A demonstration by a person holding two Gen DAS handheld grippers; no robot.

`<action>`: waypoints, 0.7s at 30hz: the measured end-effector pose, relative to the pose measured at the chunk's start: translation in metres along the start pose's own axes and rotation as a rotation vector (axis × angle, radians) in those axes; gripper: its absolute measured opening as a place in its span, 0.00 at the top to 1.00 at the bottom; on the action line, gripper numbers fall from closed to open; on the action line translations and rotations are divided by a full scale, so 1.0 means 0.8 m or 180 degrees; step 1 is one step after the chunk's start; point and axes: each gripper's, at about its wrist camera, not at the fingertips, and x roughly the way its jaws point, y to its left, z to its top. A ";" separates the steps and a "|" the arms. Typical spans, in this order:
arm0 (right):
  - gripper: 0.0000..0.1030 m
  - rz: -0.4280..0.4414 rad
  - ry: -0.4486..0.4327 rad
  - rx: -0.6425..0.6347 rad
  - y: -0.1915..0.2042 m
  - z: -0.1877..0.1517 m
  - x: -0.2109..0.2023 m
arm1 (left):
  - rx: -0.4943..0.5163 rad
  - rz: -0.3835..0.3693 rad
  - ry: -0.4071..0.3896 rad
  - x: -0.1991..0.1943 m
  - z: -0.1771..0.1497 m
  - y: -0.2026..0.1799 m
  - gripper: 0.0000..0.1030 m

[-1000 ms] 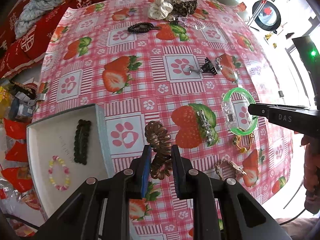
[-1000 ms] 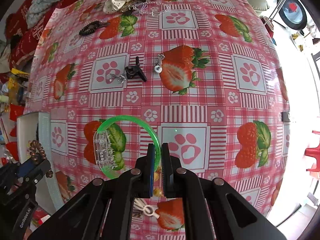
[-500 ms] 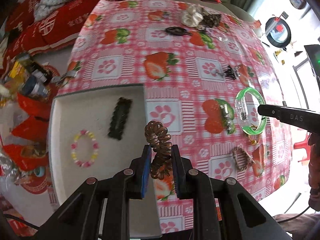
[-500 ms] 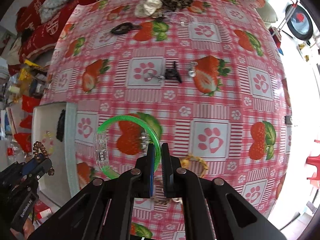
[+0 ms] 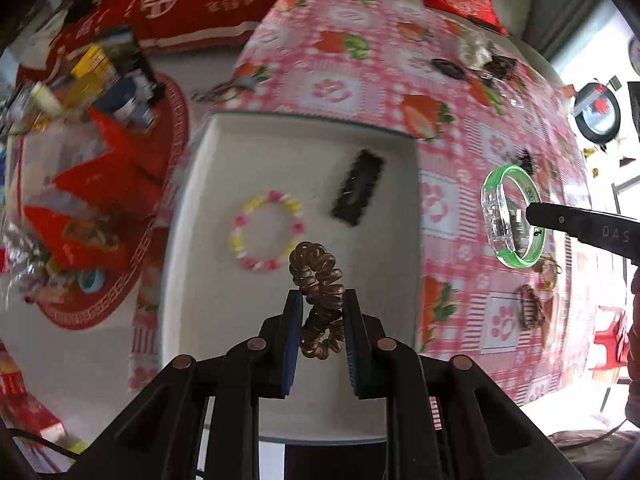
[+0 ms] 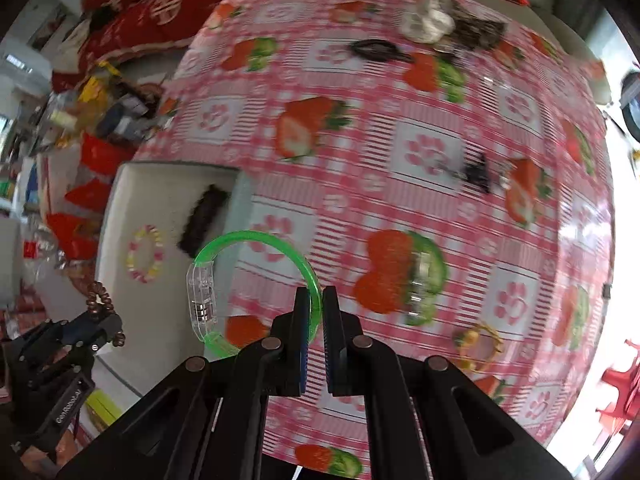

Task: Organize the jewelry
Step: 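Carry the bangle and hair tie into the white tray while both tools release them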

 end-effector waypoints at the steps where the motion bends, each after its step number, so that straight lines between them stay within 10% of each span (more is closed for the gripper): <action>1: 0.94 0.0014 0.0014 -0.0054 0.011 0.002 0.003 | -0.0030 0.0006 0.0006 0.001 -0.002 0.006 0.74; 21: 0.93 0.0282 0.0409 -0.0569 0.193 0.090 0.112 | -0.0172 0.0216 0.0066 0.058 -0.017 0.067 0.74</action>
